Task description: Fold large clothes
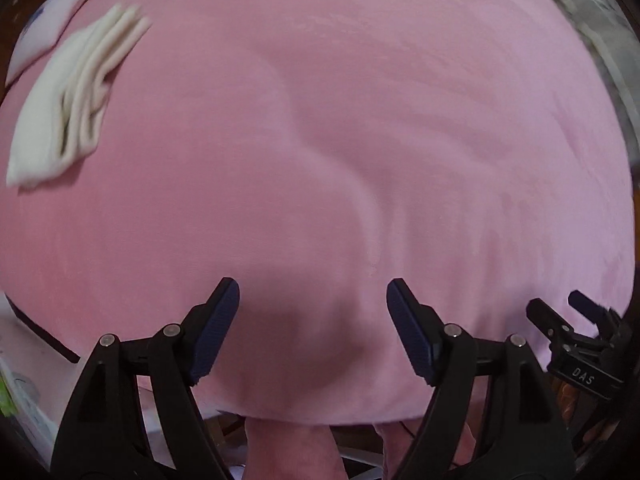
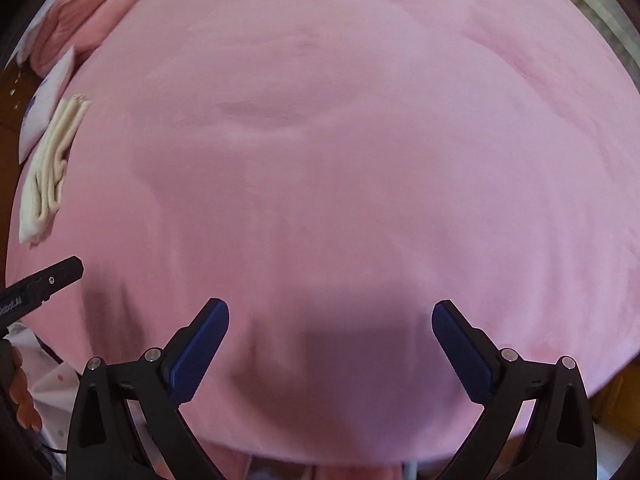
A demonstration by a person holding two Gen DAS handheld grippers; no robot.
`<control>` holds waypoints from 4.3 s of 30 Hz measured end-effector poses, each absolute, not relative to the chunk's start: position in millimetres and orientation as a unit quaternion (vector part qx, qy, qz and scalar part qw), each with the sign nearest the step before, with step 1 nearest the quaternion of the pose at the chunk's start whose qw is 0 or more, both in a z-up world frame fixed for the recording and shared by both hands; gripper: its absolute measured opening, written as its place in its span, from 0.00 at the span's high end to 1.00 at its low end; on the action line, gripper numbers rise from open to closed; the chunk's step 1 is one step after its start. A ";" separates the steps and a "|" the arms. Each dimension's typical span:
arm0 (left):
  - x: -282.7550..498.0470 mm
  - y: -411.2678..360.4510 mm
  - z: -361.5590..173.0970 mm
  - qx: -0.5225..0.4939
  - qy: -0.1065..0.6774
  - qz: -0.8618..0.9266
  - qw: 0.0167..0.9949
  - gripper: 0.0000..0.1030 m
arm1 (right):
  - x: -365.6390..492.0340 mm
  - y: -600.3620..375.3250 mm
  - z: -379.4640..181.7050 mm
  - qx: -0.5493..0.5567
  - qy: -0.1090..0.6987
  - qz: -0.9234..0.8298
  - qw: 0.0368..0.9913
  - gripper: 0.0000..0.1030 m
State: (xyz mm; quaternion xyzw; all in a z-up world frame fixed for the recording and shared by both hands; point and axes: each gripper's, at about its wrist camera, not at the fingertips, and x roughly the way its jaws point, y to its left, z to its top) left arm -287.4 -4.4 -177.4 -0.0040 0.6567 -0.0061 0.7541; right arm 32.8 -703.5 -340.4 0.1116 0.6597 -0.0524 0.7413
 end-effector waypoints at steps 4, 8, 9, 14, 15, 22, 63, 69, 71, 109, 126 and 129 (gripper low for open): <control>-299.8 -61.1 -115.3 0.017 0.636 -0.027 0.771 0.28 | -1.8 -748.2 -290.3 0.079 0.662 -0.091 0.739 0.01; -298.3 -77.0 -49.0 0.000 0.606 -0.037 0.794 0.28 | -29.6 -772.9 -233.2 0.088 0.659 -0.094 0.741 0.01; -300.4 -80.9 -32.2 0.000 0.595 -0.036 0.803 0.28 | -37.5 -779.7 -217.2 0.094 0.652 -0.095 0.746 0.01; -303.1 -91.1 33.2 0.004 0.590 -0.020 0.807 0.28 | -62.6 -793.8 -163.7 0.115 0.628 -0.092 0.764 0.01; -307.7 -90.6 40.1 -0.005 0.594 -0.020 0.804 0.28 | -67.4 -796.4 -155.7 0.116 0.624 -0.090 0.767 0.01; -343.9 -85.3 74.7 -0.027 0.554 -0.004 0.832 0.28 | -83.8 -784.5 -113.1 0.117 0.610 -0.073 0.781 0.01; -387.1 -46.5 45.4 -0.021 0.591 0.021 0.806 0.00 | -90.0 -749.2 -34.9 0.037 0.572 -0.050 0.818 0.00; -389.6 -49.6 40.0 -0.023 0.581 0.028 0.813 0.00 | -92.5 -744.4 -30.5 0.029 0.571 -0.050 0.819 0.00; -390.9 -49.8 39.2 -0.024 0.577 0.030 0.815 0.00 | -93.0 -745.0 -30.3 0.028 0.571 -0.051 0.819 0.00; -394.7 -58.9 42.6 -0.008 0.559 0.038 0.829 0.00 | -101.1 -741.3 -37.9 0.034 0.578 -0.055 0.814 0.00; -395.8 -67.3 46.6 0.002 0.555 0.048 0.830 0.00 | -91.6 -754.8 -35.9 0.041 0.586 -0.048 0.808 0.00; -396.9 -67.9 48.5 0.004 0.552 0.049 0.832 0.00 | -93.0 -754.8 -35.3 0.043 0.585 -0.047 0.808 0.00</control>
